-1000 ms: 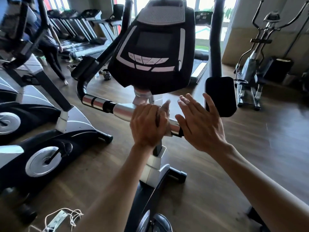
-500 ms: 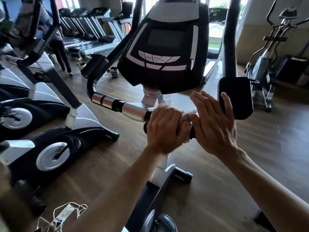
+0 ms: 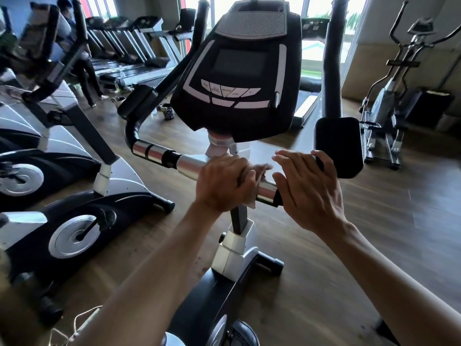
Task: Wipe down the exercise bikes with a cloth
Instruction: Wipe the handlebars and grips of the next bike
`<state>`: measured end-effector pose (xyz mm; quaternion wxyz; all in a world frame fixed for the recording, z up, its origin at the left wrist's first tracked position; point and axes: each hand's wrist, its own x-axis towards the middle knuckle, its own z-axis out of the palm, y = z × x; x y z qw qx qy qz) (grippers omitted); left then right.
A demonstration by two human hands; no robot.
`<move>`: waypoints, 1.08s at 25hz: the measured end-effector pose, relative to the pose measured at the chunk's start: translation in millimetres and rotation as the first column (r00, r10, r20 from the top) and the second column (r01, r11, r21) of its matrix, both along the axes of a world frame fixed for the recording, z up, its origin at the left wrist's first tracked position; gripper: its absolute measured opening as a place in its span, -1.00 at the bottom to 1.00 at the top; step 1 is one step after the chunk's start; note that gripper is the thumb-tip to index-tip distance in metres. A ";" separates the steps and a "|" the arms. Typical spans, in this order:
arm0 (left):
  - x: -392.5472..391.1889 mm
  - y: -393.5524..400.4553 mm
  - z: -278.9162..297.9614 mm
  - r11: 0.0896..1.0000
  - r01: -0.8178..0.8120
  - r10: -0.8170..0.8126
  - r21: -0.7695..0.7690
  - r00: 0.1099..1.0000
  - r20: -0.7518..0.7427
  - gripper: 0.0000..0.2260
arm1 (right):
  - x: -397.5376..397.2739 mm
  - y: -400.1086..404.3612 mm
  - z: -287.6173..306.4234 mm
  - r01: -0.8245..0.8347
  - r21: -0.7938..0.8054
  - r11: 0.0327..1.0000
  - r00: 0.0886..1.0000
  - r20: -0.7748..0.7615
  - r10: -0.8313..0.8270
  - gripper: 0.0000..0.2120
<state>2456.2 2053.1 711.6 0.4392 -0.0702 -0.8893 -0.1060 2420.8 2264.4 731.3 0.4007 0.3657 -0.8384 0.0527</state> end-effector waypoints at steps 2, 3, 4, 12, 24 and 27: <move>6.1 25.0 -10.2 0.979 -0.136 0.145 0.151 0.988 -0.048 -0.72 | 2.2 -3.1 -0.7 0.019 -0.030 0.999 1.000 -0.005 -0.019 -0.59; 7.3 43.7 -19.3 0.971 -0.155 0.172 0.183 0.982 -0.082 -0.72 | 2.2 -4.0 -1.5 0.015 -0.049 0.999 1.000 -0.004 -0.016 -0.59; 8.1 57.0 -24.7 0.976 -0.131 0.153 0.173 0.981 -0.123 -0.71 | 1.9 -4.0 -1.9 -0.003 -0.070 0.998 1.000 0.000 0.003 -0.58; 2.0 9.9 -14.4 0.999 -0.022 0.029 0.041 0.983 -0.182 -0.69 | -0.2 -0.1 -1.1 -0.068 -0.071 0.995 0.998 0.002 0.068 -0.59; 22.6 -7.5 17.5 0.983 -0.108 0.134 0.152 0.975 -0.176 -0.68 | -4.9 5.3 -0.5 -0.130 -0.081 0.988 0.991 0.011 0.131 -0.57; 58.1 -27.9 15.8 0.949 -0.225 0.268 0.219 0.943 -0.196 -0.66 | -2.1 6.1 0.2 -0.159 -0.097 0.983 0.987 0.021 0.161 -0.58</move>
